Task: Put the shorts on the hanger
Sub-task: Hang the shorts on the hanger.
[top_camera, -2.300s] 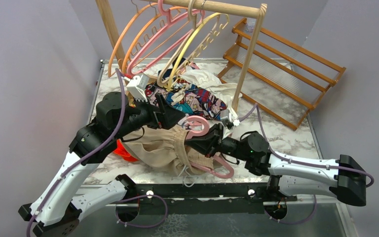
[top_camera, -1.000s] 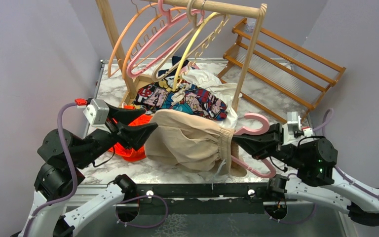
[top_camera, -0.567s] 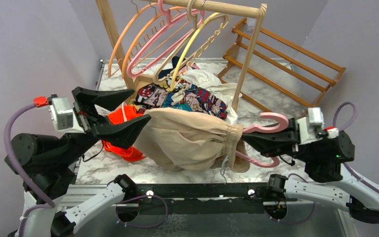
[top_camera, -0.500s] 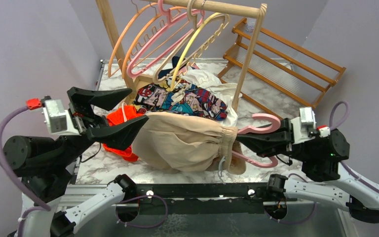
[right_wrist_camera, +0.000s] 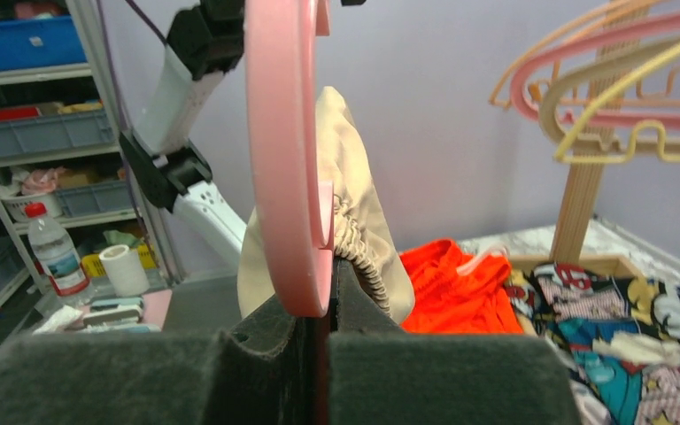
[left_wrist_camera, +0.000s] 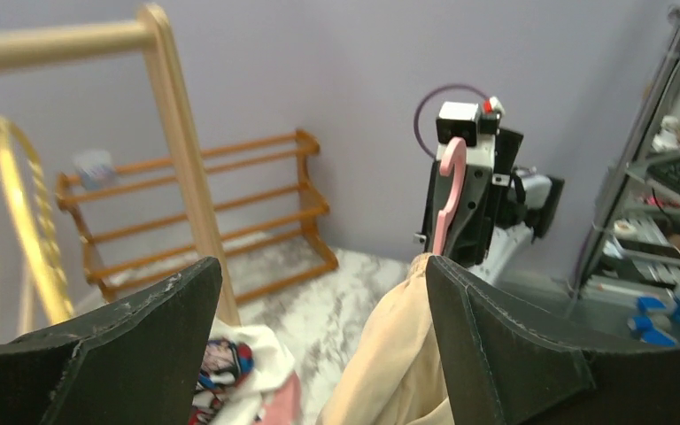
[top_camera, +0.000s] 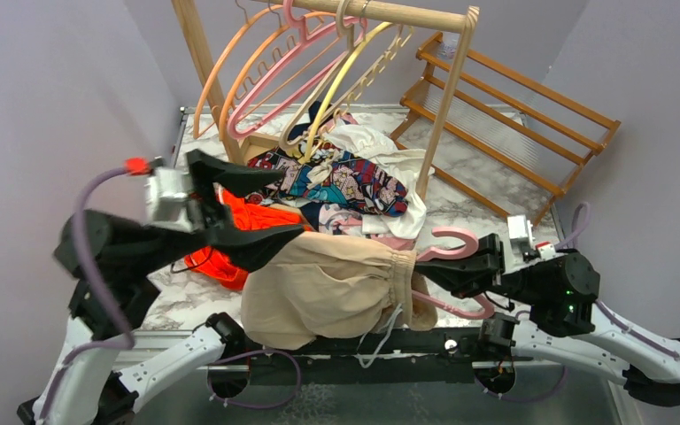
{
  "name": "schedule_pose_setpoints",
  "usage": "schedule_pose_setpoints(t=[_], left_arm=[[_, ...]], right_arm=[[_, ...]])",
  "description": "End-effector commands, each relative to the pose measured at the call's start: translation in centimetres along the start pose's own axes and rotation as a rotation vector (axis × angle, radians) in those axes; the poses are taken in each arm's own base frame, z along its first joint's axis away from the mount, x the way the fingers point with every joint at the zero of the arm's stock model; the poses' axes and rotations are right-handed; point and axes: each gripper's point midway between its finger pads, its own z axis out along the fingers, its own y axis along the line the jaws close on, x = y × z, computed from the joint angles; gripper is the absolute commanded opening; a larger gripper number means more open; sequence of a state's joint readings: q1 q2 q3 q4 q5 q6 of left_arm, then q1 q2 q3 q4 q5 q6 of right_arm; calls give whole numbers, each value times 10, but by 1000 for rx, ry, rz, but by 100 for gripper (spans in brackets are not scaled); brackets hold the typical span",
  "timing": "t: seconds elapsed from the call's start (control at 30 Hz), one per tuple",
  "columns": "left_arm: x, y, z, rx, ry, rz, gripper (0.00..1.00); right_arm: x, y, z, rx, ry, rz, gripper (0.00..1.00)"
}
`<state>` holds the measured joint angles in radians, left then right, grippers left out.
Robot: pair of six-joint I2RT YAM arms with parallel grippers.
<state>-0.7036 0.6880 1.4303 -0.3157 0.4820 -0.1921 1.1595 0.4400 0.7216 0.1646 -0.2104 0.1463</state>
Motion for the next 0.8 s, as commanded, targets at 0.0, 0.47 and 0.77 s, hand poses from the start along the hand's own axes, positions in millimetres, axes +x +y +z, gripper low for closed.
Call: schedule_pose_setpoints(t=[0.0,0.47,0.77], left_arm=[[57,-4,19,110,156,-124,88],[176,12,12,99,377,-224,98],[200,4,3,160,362,-213,99]], right_arm=[[15,-15,-13,99,5,31,1],[78,-32,-17,172,120,71,1],[103,-34,9,137,171,56,1]])
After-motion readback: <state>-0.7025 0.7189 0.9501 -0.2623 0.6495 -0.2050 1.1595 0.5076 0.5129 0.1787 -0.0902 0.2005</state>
